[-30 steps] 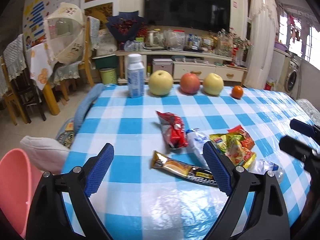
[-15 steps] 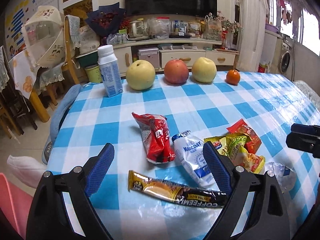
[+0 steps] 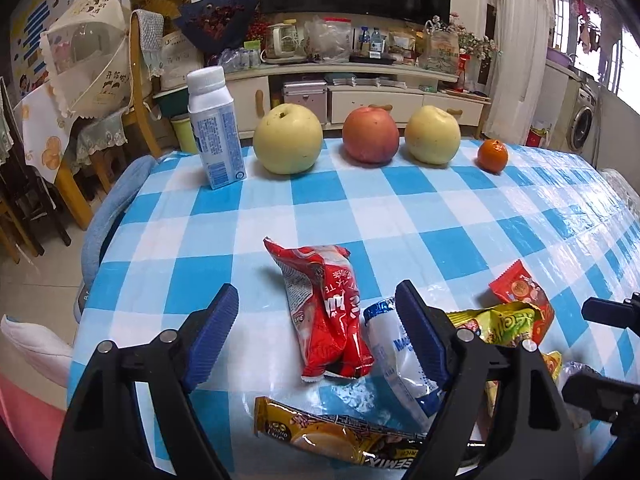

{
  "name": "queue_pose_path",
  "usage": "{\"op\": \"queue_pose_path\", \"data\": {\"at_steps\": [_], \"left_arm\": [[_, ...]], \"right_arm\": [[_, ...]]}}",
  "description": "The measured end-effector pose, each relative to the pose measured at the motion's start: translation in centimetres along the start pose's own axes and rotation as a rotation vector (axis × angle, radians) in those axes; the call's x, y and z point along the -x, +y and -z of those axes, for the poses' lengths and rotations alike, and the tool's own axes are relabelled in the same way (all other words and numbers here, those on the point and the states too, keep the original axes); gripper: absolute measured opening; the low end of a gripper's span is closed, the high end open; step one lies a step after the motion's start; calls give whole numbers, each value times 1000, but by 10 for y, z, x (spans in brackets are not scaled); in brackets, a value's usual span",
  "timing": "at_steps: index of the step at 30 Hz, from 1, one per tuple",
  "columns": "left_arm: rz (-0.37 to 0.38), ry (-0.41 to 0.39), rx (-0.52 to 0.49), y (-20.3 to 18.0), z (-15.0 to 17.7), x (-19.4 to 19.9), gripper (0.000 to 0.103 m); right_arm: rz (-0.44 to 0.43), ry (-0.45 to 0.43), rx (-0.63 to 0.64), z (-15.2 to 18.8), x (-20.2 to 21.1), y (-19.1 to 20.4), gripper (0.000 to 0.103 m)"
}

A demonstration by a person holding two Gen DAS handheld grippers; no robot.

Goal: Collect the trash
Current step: 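Grasp the red chip bag with the left gripper while the right grasps the yellow snack wrapper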

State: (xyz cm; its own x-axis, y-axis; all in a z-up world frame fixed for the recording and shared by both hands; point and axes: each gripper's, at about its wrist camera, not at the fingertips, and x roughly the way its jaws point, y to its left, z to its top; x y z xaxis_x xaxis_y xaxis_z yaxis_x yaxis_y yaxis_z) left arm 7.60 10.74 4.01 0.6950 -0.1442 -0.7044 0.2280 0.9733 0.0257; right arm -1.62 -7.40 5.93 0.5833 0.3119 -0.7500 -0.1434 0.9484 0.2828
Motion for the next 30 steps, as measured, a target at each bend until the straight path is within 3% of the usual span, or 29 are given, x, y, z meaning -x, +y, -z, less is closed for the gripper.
{"op": "queue_pose_path", "data": {"at_steps": [9,11,13,17,19,30], "left_arm": [[1,48,31,2,-2,-19,75],[6,52,49,4,-3,-21,74],[35,65,84,8,-3,-24,71],[72,84,138,15,-3,-30,69],[84,96,164,19,-2,-33,62],[164,120,244,31,1,-42,60]], "right_arm": [[-57,11,11,-4,-12,4,96],[-69,20,12,-3,-16,5,90],[-82,33,13,-3,-20,6,81],[-96,47,17,-2,-27,8,77],[-104,48,21,-2,-30,9,75],[-111,66,21,0,-44,11,74]]}}
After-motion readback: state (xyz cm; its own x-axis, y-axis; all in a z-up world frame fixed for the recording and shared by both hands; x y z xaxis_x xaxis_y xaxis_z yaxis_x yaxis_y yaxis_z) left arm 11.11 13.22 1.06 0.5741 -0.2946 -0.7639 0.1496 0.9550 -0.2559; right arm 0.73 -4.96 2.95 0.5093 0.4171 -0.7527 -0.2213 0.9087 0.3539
